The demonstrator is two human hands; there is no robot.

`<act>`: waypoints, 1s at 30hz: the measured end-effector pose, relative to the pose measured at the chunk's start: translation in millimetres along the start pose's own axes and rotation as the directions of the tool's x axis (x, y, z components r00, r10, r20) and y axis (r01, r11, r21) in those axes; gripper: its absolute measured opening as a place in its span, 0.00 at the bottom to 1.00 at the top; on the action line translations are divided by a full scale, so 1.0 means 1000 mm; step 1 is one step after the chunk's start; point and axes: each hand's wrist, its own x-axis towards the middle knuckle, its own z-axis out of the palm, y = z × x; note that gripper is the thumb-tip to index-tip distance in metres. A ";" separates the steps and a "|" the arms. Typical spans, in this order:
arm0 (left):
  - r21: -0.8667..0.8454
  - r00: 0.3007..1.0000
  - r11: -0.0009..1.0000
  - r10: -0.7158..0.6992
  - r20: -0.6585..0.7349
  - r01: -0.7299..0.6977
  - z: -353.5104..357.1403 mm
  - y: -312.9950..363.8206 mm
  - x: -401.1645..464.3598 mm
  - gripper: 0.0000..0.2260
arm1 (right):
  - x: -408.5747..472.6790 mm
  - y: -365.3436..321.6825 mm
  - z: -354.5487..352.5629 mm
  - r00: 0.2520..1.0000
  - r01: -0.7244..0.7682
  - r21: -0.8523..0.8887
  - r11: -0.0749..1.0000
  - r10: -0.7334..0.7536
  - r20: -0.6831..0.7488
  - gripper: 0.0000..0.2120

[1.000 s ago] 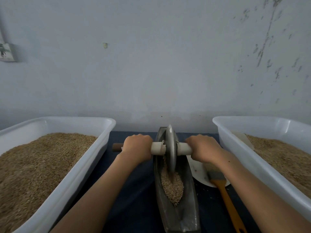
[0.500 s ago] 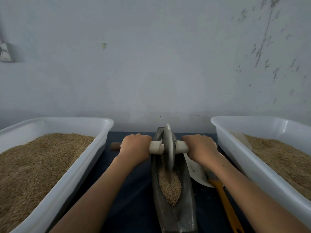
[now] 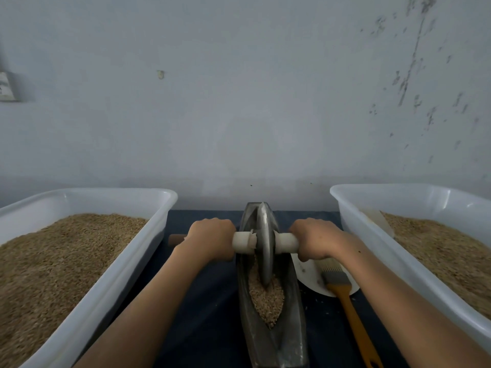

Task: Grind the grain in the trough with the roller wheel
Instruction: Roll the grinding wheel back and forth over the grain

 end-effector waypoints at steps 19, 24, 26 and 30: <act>-0.019 0.995 1.000 -0.011 0.098 0.013 -0.003 0.000 -0.001 0.19 | -0.003 0.000 -0.004 0.996 -0.005 0.013 1.000 0.004 0.087 0.15; 0.040 0.980 0.997 -0.059 -0.188 0.067 0.006 0.005 0.001 0.10 | 0.005 -0.001 0.008 0.976 -0.032 -0.008 0.999 0.029 -0.216 0.07; 0.037 0.965 0.996 -0.072 -0.252 0.083 0.007 0.007 0.002 0.08 | 0.006 -0.002 0.012 0.953 -0.051 0.016 0.999 0.053 -0.298 0.07; 0.054 0.983 0.997 -0.036 -0.178 0.047 0.005 0.004 0.002 0.11 | 0.003 0.000 0.008 0.980 -0.024 -0.015 1.000 0.021 -0.199 0.08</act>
